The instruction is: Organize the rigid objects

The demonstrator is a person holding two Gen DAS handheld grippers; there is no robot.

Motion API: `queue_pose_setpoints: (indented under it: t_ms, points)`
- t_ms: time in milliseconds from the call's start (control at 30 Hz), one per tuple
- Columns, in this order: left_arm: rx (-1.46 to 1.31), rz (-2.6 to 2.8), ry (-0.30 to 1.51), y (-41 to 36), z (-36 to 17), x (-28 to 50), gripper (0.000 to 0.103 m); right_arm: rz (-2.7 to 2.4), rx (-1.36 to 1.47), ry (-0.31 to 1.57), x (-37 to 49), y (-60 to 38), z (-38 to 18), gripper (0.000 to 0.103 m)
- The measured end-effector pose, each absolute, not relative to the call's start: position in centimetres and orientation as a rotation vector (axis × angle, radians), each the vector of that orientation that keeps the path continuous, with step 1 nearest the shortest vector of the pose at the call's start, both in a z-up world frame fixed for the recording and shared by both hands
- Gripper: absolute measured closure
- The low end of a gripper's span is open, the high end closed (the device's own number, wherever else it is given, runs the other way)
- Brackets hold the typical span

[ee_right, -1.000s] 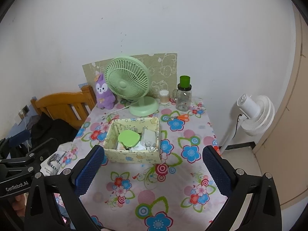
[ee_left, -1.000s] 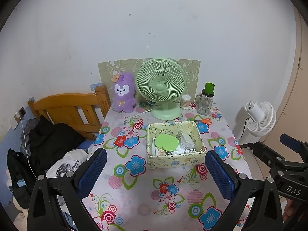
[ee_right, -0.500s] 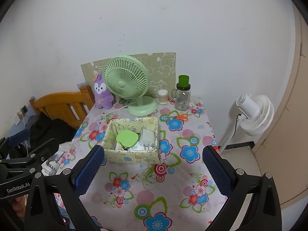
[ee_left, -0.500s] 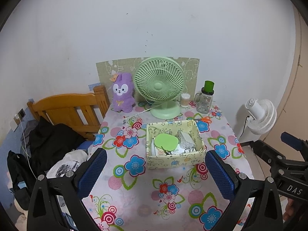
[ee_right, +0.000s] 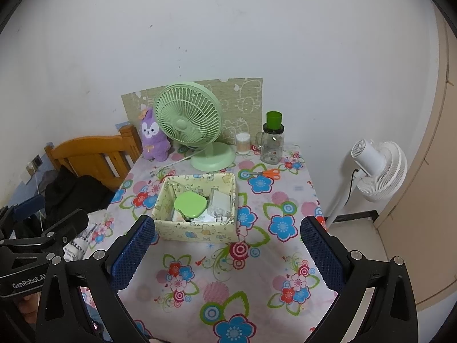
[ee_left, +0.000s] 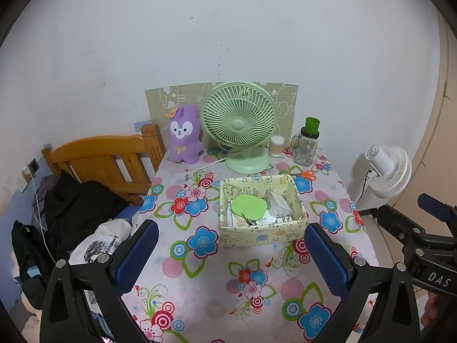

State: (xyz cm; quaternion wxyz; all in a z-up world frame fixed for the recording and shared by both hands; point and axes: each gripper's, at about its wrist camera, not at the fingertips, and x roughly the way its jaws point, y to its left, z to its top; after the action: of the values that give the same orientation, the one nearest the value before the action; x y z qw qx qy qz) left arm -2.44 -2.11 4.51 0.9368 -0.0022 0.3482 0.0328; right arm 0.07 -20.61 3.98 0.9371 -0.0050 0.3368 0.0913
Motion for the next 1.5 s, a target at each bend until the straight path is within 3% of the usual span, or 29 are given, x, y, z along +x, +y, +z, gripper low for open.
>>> queue_pose_setpoints:
  t_ms: [1500]
  points:
    - [0.061, 0.067, 0.739, -2.06, 3.78, -2.39, 0.0, 0.158, 0.002, 0.694, 0.38, -20.21, 3.61, 0.0]
